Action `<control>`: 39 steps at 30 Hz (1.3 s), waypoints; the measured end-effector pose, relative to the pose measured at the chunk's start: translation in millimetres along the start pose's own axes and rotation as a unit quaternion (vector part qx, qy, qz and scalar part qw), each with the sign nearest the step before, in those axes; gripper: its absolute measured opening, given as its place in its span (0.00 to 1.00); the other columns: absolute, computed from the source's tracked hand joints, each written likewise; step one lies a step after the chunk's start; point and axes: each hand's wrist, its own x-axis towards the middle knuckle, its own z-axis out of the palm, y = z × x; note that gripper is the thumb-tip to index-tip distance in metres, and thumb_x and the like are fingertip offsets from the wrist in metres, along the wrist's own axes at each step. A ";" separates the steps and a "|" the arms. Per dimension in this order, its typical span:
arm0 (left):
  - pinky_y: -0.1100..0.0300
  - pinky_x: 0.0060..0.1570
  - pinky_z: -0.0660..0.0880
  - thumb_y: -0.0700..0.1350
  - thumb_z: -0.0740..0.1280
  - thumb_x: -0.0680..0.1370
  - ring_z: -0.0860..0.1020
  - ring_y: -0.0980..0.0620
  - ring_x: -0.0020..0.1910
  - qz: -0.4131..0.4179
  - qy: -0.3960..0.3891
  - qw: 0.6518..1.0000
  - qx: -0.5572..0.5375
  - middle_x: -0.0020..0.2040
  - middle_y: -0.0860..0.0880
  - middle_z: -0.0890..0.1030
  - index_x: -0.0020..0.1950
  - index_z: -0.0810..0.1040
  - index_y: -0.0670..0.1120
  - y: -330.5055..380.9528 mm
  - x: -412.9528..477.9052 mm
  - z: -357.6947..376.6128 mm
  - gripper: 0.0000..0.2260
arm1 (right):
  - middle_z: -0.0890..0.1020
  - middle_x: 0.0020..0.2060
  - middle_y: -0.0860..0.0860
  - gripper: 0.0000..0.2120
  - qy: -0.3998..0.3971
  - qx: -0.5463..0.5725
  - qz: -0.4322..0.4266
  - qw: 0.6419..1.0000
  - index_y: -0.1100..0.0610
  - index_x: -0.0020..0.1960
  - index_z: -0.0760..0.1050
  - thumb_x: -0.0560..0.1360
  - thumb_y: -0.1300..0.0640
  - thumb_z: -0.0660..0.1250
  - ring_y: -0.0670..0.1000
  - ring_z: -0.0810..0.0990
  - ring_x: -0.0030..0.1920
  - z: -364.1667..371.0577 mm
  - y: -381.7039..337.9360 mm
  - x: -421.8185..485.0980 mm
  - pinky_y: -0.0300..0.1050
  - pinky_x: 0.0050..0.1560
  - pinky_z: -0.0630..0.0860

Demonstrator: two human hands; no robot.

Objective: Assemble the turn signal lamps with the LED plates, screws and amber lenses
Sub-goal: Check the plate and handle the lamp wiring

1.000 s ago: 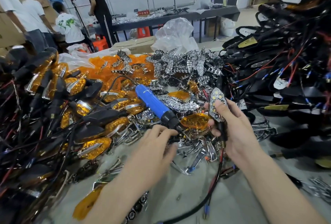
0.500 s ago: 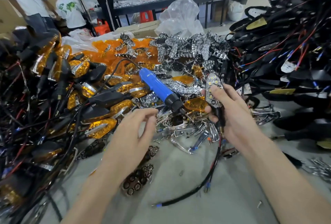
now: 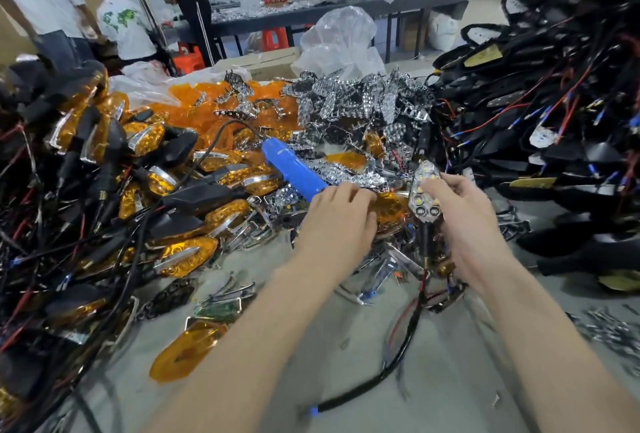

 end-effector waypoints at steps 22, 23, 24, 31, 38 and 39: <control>0.55 0.36 0.75 0.54 0.63 0.81 0.76 0.55 0.33 -0.050 0.035 0.965 -0.256 0.42 0.56 0.78 0.49 0.75 0.55 -9.7 26.4 -8.0 0.05 | 0.74 0.63 0.50 0.18 0.004 -0.391 -0.133 0.911 0.50 0.70 0.71 0.82 0.49 0.64 0.48 0.71 0.53 -12.0 14.5 5.4 0.42 0.50 0.62; 0.55 0.38 0.76 0.55 0.64 0.81 0.77 0.55 0.35 -0.047 0.027 0.967 -0.250 0.42 0.57 0.79 0.49 0.76 0.55 -11.6 25.9 -8.3 0.05 | 0.74 0.64 0.50 0.18 0.004 -0.392 -0.135 0.910 0.50 0.70 0.71 0.82 0.50 0.64 0.50 0.72 0.55 -11.5 14.3 4.8 0.43 0.50 0.62; 0.55 0.40 0.77 0.55 0.64 0.81 0.77 0.55 0.36 -0.043 0.022 0.968 -0.246 0.44 0.58 0.79 0.50 0.76 0.56 -13.5 25.2 -8.5 0.05 | 0.73 0.64 0.50 0.18 0.003 -0.391 -0.138 0.910 0.50 0.70 0.71 0.82 0.50 0.64 0.51 0.73 0.56 -11.0 14.1 4.5 0.43 0.50 0.62; 0.66 0.37 0.67 0.59 0.62 0.80 0.76 0.59 0.40 -0.019 0.006 0.977 -0.214 0.46 0.62 0.77 0.51 0.77 0.58 -18.0 18.0 -12.0 0.07 | 0.73 0.59 0.48 0.16 0.033 -0.350 -0.184 0.918 0.50 0.70 0.71 0.83 0.48 0.61 0.50 0.75 0.54 -8.8 10.9 1.3 0.48 0.56 0.71; 0.51 0.58 0.73 0.50 0.65 0.81 0.77 0.49 0.57 0.172 0.010 0.983 -0.067 0.56 0.51 0.79 0.52 0.79 0.46 -0.3 28.5 -27.3 0.08 | 0.84 0.43 0.41 0.12 -0.083 -0.050 -0.129 0.987 0.41 0.59 0.80 0.80 0.40 0.64 0.42 0.80 0.38 -8.9 -5.8 -0.7 0.36 0.39 0.77; 0.49 0.58 0.73 0.48 0.67 0.81 0.78 0.47 0.57 0.196 0.019 0.979 -0.048 0.57 0.49 0.80 0.51 0.79 0.44 3.3 32.2 -29.6 0.07 | 0.84 0.42 0.43 0.10 -0.085 -0.040 -0.128 0.987 0.44 0.60 0.80 0.81 0.45 0.66 0.43 0.79 0.37 -9.2 -6.4 0.9 0.37 0.37 0.77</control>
